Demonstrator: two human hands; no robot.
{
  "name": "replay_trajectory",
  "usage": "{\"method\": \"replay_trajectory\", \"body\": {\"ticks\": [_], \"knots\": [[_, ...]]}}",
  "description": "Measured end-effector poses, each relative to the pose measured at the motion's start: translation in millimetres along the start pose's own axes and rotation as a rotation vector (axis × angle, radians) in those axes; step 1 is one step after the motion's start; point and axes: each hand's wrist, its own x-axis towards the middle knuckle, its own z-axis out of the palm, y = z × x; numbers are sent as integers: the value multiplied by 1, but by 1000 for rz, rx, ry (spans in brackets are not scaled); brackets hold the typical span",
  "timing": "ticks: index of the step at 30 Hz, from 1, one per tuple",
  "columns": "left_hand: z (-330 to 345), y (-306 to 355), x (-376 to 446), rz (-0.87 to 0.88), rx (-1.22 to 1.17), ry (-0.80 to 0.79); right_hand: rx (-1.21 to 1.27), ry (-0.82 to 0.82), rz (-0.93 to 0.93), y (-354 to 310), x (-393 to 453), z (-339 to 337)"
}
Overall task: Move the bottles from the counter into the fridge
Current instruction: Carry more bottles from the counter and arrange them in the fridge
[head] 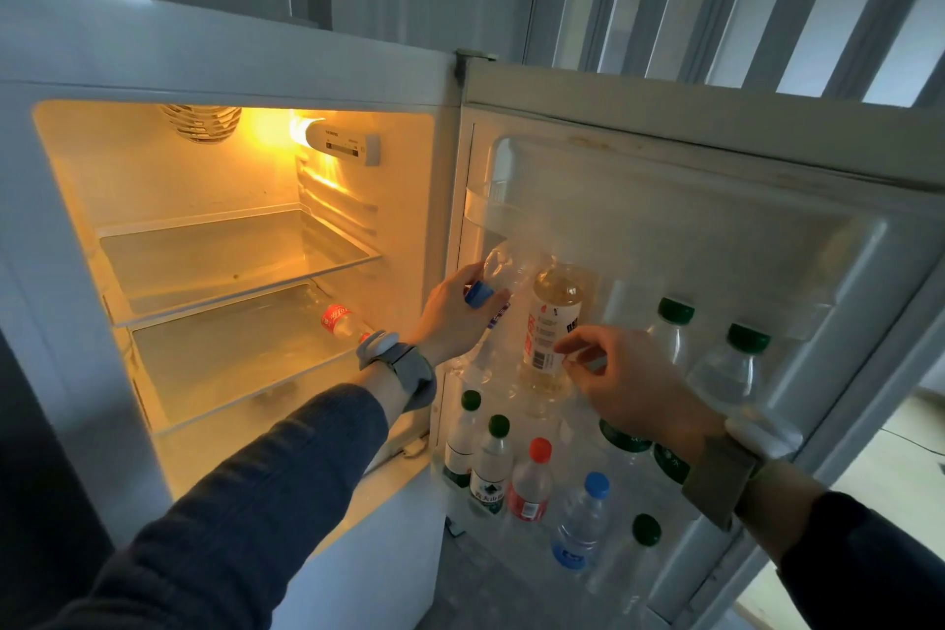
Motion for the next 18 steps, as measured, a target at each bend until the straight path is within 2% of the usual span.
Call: {"method": "replay_trajectory", "body": {"ticks": [11,18], "knots": [[9,1,-10,-18,-44,87,-40,-54,47,1,-14,-5],[14,1,-7,-82,-33,9,-102,-128,194,10,-33,-10]]}}
